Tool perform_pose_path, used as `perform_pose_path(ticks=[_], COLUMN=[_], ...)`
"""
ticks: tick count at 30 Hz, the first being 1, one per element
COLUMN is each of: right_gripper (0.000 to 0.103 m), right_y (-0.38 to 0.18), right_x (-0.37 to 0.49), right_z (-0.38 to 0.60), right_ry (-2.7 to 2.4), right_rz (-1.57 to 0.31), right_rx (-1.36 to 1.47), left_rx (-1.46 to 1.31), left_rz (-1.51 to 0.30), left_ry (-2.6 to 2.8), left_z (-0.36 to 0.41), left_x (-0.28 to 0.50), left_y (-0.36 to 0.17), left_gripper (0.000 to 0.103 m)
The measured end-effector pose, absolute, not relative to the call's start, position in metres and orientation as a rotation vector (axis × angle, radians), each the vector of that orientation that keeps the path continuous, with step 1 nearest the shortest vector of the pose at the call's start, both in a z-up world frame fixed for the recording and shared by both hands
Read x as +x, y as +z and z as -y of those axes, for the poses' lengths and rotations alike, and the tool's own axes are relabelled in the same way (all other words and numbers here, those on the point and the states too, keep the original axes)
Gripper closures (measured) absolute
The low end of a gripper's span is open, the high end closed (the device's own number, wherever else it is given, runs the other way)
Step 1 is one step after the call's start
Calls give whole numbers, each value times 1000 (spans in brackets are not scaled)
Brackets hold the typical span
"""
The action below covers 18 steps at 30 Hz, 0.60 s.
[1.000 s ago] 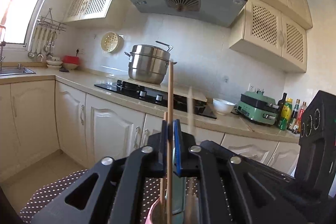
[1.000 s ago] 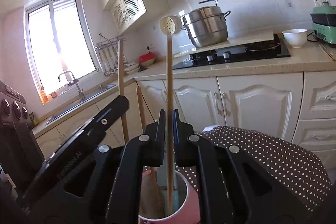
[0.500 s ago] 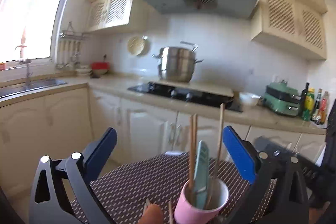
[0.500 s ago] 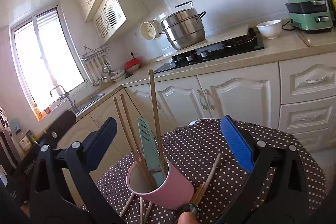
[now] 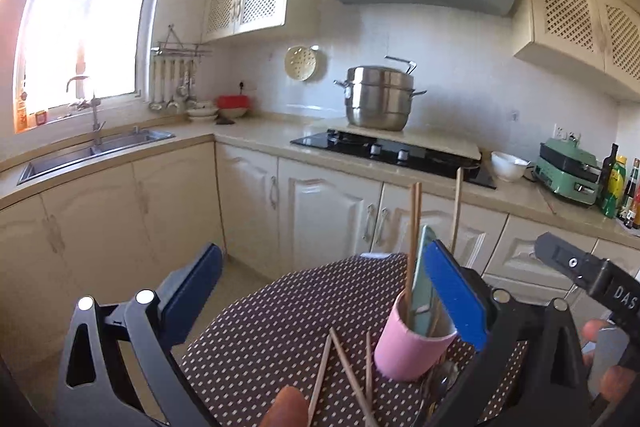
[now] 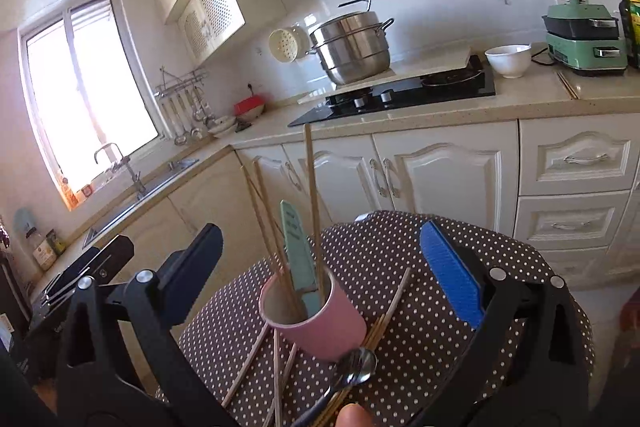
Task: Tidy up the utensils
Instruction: 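Open both tools to release the chopsticks in the cup, then grasp another chopstick with the left tool while the right tool grasps one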
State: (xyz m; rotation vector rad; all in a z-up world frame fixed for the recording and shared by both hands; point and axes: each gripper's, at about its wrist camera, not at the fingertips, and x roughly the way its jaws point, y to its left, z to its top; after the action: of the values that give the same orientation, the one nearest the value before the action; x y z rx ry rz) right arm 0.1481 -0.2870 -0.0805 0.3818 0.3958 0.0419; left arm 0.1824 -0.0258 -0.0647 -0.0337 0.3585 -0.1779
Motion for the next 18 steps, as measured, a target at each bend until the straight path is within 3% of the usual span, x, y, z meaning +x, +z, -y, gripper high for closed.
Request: perform_pose_path(ticks=[12,18], right_gripper=[6,6], right_y=[-103,-135], right_x=[147,156], right_z=[259,243], right_ry=[150,193], right_rz=[-608,-756], right_rx=[302,247], left_rx=[18,138], left_rz=[-495,-668], left_ry=[-158,-164], left_z=[-2,-5], left_x=[174,191], left_y=[-92,-138], left_gripper=[4,4])
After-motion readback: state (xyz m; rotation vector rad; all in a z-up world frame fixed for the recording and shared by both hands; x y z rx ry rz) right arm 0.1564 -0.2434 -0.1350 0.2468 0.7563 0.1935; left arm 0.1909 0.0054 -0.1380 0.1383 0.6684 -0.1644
